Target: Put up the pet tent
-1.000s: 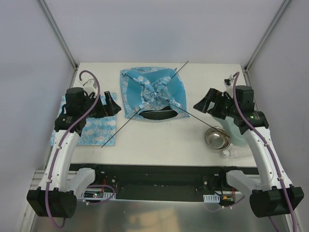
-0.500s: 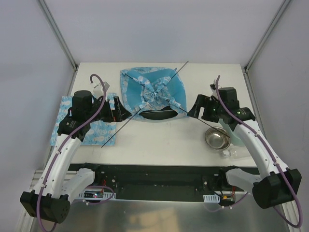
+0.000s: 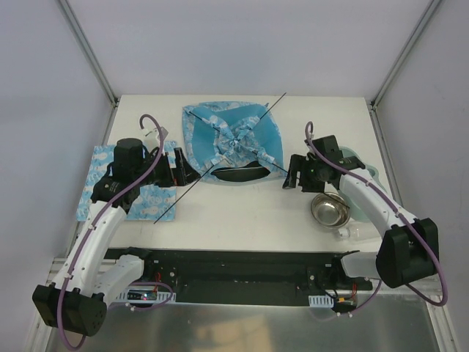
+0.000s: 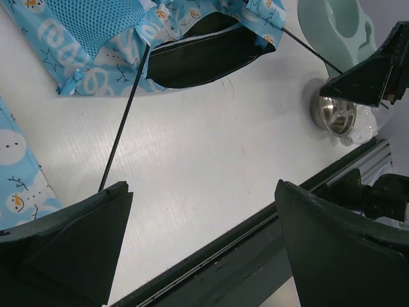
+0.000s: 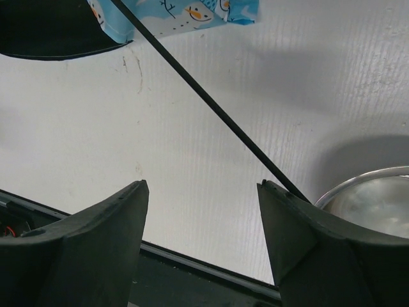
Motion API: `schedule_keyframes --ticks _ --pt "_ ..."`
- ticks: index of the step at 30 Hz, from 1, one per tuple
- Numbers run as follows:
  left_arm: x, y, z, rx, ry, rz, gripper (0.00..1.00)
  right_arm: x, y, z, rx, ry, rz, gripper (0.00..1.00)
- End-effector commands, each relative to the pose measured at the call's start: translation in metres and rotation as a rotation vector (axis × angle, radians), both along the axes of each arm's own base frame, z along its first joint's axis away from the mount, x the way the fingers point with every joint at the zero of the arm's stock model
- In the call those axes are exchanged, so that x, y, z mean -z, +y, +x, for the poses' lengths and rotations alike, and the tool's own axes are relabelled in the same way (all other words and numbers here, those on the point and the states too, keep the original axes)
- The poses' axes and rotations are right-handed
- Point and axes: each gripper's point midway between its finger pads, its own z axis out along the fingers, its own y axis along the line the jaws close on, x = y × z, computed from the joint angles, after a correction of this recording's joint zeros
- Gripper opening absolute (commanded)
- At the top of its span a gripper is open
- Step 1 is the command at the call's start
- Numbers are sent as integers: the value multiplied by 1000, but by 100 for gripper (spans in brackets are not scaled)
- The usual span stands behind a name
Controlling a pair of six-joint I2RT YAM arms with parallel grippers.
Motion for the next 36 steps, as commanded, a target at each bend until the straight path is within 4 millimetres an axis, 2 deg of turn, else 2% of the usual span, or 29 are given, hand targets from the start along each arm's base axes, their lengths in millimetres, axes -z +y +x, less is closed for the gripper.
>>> schedule_keyframes --ticks 1,4,8,10,12,15,19,22,25,29,36 --pt "0 -1 6 -9 -14 5 99 -1 7 4 -37 -18 4 75" --pt "1 -1 6 -14 -12 7 99 -20 15 7 -47 -54 50 76" --pt "0 0 7 -21 -14 8 99 -64 25 17 -52 -169 127 79" --pt "1 0 8 -22 -11 9 99 -79 21 25 -18 -228 120 82" --pt "1 0 7 -23 -10 8 99 -84 12 34 27 -273 84 83" --pt "3 0 7 -25 -1 6 99 -73 0 41 43 -281 7 85" --pt "5 -1 6 -26 9 2 99 -38 -15 42 2 -214 -129 88" --pt "10 -1 4 -24 20 3 99 -22 -9 45 -107 -215 -142 89" --pt "13 -3 3 -16 34 0 99 -26 3 44 -187 -184 -102 88" --pt "14 -2 4 -16 33 7 99 -24 17 30 -266 -99 -42 84" --pt "15 -1 4 -20 27 14 99 -12 32 8 -317 13 -4 63"
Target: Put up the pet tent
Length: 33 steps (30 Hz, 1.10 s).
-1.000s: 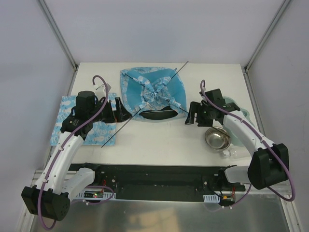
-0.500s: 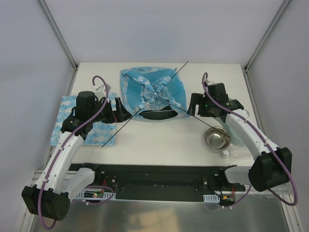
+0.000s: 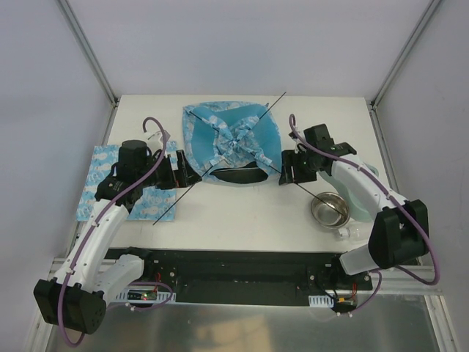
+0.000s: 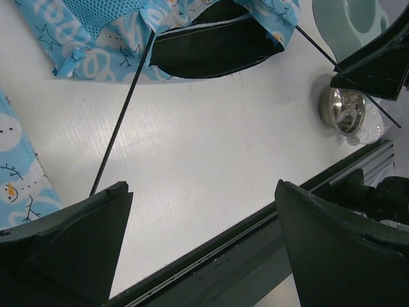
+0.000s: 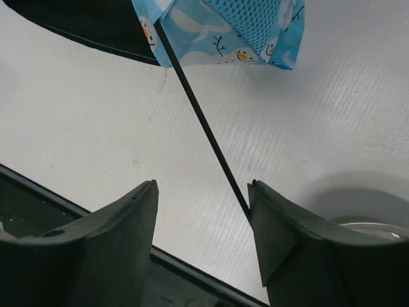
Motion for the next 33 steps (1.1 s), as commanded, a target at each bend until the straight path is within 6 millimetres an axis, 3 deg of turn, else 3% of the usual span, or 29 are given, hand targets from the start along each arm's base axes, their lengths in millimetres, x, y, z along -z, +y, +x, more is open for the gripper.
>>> schedule_keyframes --ticks 1,10,13,16,25,33 --pt "-3 -1 4 0 -35 8 99 -3 16 -15 -68 64 33 59" --pt "2 1 2 -8 -29 16 99 13 34 -32 -80 132 43 39" --pt "2 2 1 -10 -31 15 99 17 40 -31 -46 130 55 14" --pt "3 4 2 -26 -34 24 99 18 48 -32 12 137 96 0" --pt "11 36 14 -225 -25 131 99 5 72 -44 84 42 198 0" --pt "12 40 18 -264 -7 134 99 -13 87 -44 186 22 327 0"
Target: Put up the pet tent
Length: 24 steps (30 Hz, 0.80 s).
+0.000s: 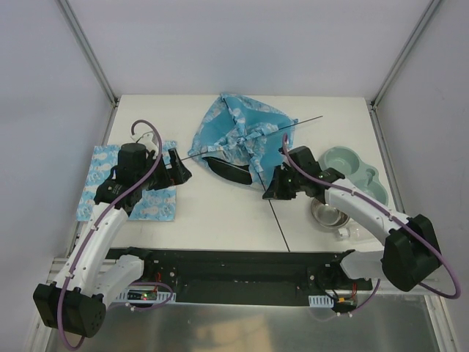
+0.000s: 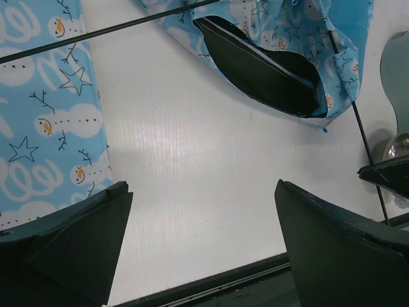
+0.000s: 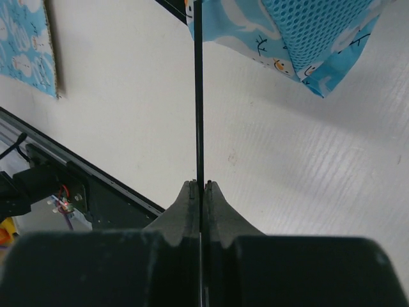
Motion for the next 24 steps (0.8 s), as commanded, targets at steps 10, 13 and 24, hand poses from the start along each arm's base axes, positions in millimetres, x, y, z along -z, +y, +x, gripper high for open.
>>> schedule_keyframes --ticks 10,13,24 --pt "-5 6 9 -76 3 6 99 -23 46 30 247 6 185 0" --pt "-5 5 11 -72 10 4 99 -21 51 31 264 9 171 0" --pt "4 -12 6 16 68 -40 97 -13 14 -5 178 29 -6 58"
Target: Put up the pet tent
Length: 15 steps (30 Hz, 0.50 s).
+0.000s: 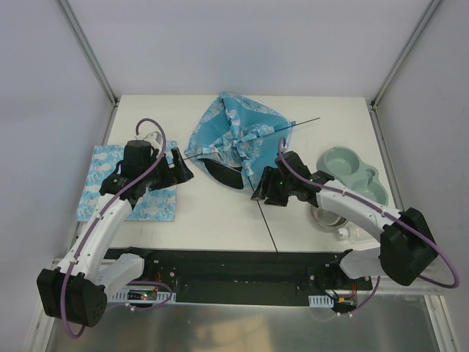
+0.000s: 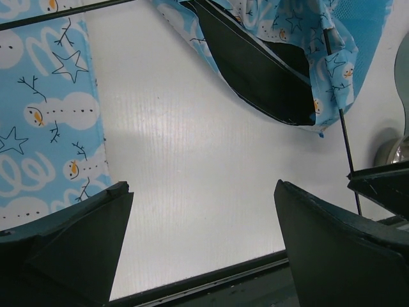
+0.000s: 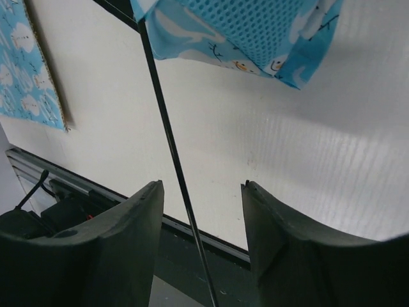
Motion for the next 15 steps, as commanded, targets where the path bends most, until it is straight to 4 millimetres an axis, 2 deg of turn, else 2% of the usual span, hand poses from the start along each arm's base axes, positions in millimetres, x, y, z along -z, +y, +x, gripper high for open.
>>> schedule_keyframes --ticks 1,5,10,15 --pt "-14 -11 -1 49 -17 -41 97 -25 -20 -9 -33 -57 -56 60" --pt "-12 -15 -1 68 -9 -53 97 -23 -32 -37 -114 -23 -66 61" --pt "-11 -28 0 107 -7 -110 96 -26 -27 -75 -269 26 22 61" --pt "-10 -40 2 128 -7 -153 96 -17 -25 -91 -326 36 3 61"
